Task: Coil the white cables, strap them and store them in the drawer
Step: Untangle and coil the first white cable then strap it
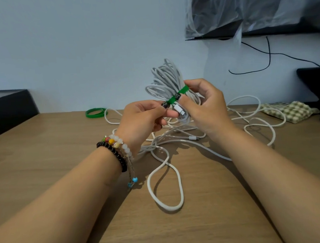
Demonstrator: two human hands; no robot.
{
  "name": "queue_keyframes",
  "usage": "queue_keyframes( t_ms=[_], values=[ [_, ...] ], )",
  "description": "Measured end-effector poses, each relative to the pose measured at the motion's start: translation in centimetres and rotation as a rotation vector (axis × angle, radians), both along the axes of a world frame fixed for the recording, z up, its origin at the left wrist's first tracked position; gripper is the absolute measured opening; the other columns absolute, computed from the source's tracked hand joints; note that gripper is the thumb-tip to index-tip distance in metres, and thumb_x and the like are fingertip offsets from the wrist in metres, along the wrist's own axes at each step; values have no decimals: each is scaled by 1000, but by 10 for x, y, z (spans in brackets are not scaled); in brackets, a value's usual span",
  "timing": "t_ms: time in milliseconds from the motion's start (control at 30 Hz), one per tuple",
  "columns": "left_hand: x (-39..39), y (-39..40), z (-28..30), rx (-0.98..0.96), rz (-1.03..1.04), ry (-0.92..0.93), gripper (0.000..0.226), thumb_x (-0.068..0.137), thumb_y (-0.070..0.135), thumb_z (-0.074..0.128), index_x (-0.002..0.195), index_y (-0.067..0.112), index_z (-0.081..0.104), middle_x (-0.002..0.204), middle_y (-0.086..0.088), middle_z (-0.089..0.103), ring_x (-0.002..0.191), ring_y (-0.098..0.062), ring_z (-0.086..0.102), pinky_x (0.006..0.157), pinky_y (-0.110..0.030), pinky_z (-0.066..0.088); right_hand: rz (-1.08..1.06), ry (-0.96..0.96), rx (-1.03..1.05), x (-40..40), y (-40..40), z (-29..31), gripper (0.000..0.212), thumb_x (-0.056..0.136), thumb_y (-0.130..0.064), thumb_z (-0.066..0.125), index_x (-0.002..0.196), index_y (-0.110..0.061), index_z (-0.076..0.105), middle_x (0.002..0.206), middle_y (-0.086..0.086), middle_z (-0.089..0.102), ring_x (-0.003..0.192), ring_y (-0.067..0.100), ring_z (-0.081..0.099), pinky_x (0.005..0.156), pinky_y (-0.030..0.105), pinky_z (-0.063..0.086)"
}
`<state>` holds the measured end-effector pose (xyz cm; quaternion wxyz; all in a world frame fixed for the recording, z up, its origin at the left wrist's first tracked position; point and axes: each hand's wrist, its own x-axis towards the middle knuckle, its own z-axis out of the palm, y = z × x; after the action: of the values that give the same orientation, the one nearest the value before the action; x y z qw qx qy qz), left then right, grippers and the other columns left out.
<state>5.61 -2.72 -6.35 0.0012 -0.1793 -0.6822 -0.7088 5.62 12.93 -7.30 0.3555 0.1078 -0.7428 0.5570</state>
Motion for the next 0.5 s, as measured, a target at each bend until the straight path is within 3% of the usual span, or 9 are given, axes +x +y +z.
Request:
queue_keyframes(
  t_ms=[100,267,433,500],
  values=[
    [1,-1,1,-23,-4,24,15,91,0,57,89,-7,70,61,2,69,49,-5,47,55,-18,43,-52,26,19,1,-2,0,25,86,-14,69,108,-21,60,103,-6,65,94,7,64,77,17,53],
    [4,-1,1,-43,-3,80,18,91,1,57,84,0,73,68,-3,73,48,-5,47,52,-17,42,-56,-21,-129,-2,-1,-2,31,79,-19,74,102,-29,54,110,-1,63,105,16,63,93,39,53],
    [6,0,1,-55,-17,112,20,91,1,58,84,9,74,77,-9,75,48,-7,46,55,-21,42,-3,-4,-228,1,-3,0,30,80,-11,74,97,-24,53,105,4,63,86,12,65,65,19,52],
    [6,0,-1,-62,-28,114,21,90,0,58,83,12,74,76,-8,75,48,-7,45,55,-22,42,7,2,-223,3,-6,1,31,78,-10,75,96,-24,53,102,4,64,80,8,64,63,18,52]
  ],
)
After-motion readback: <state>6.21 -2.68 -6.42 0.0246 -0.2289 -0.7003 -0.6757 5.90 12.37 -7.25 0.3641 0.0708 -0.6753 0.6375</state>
